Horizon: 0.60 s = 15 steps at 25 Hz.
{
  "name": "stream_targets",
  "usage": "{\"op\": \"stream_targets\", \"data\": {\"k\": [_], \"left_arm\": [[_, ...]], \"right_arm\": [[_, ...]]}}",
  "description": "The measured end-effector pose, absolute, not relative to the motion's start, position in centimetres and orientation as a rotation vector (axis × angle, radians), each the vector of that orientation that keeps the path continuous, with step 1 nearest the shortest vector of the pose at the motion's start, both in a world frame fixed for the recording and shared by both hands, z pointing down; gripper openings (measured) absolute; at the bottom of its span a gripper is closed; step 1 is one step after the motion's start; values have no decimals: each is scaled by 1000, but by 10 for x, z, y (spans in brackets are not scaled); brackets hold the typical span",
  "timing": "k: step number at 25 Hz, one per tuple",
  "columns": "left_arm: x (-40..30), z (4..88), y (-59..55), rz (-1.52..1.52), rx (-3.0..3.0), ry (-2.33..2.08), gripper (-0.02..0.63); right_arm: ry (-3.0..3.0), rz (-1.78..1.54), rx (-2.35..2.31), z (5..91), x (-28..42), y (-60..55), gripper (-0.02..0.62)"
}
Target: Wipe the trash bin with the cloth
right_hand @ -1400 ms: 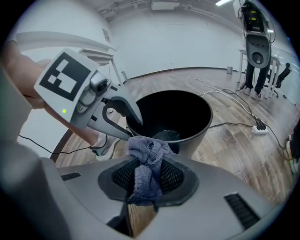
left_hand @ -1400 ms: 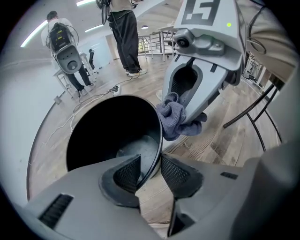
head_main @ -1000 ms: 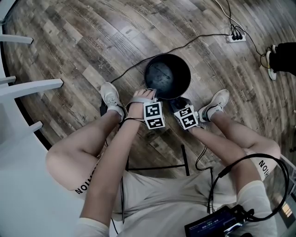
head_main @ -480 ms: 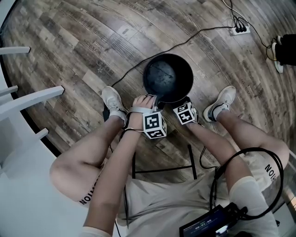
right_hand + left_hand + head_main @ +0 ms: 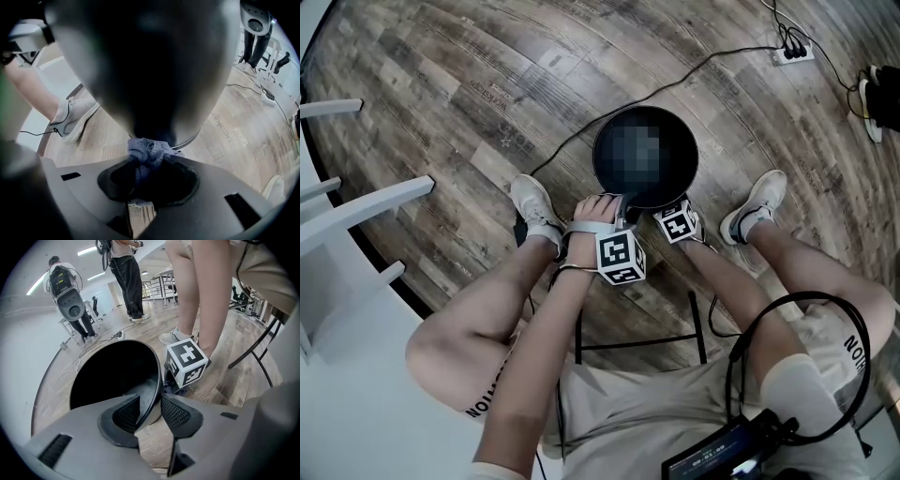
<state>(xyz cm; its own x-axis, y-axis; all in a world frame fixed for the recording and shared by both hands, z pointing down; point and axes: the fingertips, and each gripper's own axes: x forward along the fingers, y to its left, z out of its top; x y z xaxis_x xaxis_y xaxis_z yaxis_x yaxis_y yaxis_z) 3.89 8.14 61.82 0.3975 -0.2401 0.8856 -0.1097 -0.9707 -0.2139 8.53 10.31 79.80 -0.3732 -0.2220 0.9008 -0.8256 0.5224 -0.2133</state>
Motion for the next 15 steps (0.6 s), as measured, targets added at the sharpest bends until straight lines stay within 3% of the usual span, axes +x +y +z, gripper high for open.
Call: {"op": "stream_targets", "data": {"k": [15], "left_arm": [[3, 628, 74, -1670, -2316, 41, 170]], "right_arm": [[-1953, 931, 880, 707, 97, 120, 103]]}}
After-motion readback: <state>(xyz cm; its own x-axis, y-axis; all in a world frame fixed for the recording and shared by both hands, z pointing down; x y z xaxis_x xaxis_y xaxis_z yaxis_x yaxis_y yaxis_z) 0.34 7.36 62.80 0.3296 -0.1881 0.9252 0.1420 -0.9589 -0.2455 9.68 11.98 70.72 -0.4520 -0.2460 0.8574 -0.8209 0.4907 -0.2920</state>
